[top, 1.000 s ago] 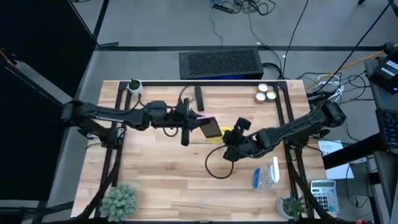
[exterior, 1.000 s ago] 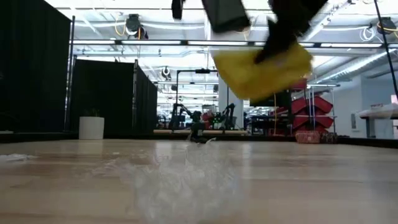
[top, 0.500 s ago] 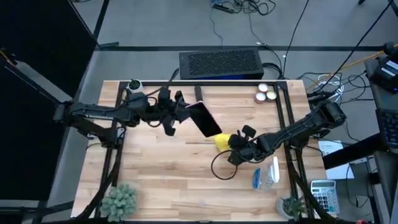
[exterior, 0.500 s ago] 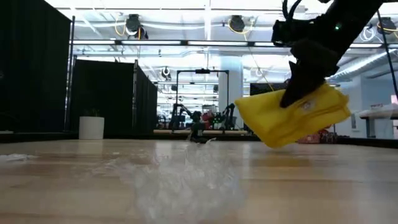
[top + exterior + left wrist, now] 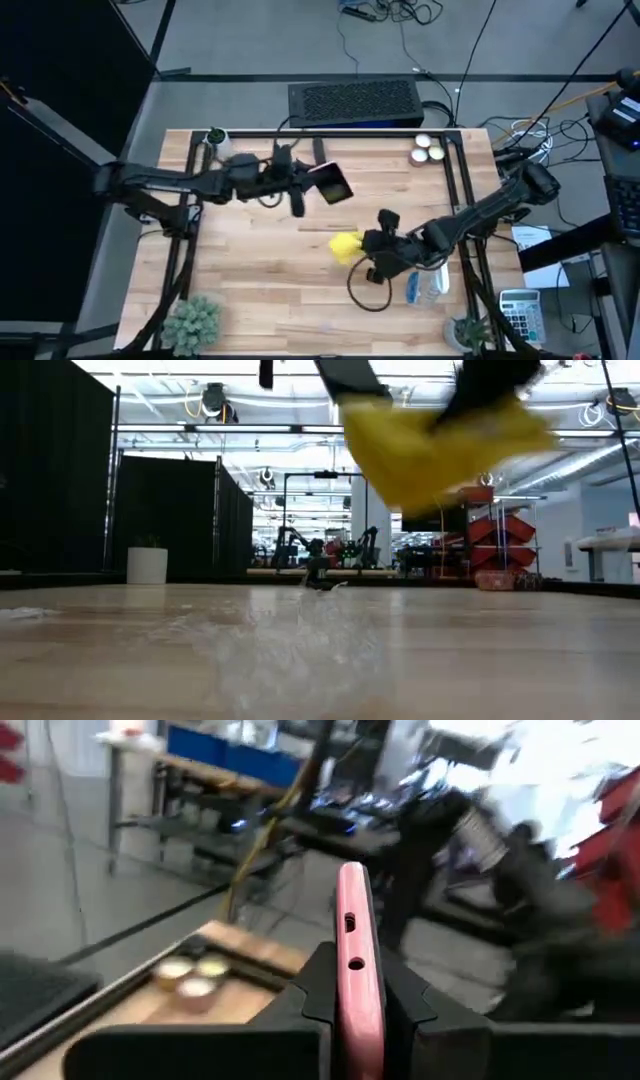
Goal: Apply microfiber cloth
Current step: Wipe the cellphone with a yellow microfiber cloth
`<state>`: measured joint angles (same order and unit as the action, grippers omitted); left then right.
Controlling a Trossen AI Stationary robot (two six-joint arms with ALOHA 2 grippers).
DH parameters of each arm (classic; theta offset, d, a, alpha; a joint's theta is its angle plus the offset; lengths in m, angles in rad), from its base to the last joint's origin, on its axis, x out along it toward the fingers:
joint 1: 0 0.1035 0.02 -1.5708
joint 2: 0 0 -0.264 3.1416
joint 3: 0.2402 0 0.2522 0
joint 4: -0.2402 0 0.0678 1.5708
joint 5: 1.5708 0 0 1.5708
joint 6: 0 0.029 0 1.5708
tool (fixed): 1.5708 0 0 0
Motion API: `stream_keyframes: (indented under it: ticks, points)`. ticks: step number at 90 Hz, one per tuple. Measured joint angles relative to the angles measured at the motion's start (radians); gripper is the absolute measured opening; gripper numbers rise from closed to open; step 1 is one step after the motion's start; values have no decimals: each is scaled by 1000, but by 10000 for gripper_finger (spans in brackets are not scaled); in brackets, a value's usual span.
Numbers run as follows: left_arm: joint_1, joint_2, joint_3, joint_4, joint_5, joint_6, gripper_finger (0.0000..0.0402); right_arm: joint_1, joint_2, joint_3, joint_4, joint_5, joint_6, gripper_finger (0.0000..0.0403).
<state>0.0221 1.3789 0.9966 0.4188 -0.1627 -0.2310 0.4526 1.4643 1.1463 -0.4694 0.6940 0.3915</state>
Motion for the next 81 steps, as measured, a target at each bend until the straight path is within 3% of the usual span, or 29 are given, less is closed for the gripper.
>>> stream_keyframes:
  ticks: [13, 44, 57, 73, 81]
  points:
    - [-20, 80, 0, 65, 13, 2, 10, -56, -1, 24, 199, 194, -224, 16]
    - [-44, 88, 0, 78, -34, 44, 10, -176, 2, 22, 313, 238, -329, 16]
    - [-45, 90, 2, 43, -29, 55, 10, -159, -33, 22, 208, 349, -300, 16]
    - [-54, 90, 1, 29, 28, 69, 10, -141, -110, 22, -20, 493, -118, 16]
    - [-60, 90, 1, 29, 54, 77, 10, -115, -144, 22, -62, 506, -66, 16]
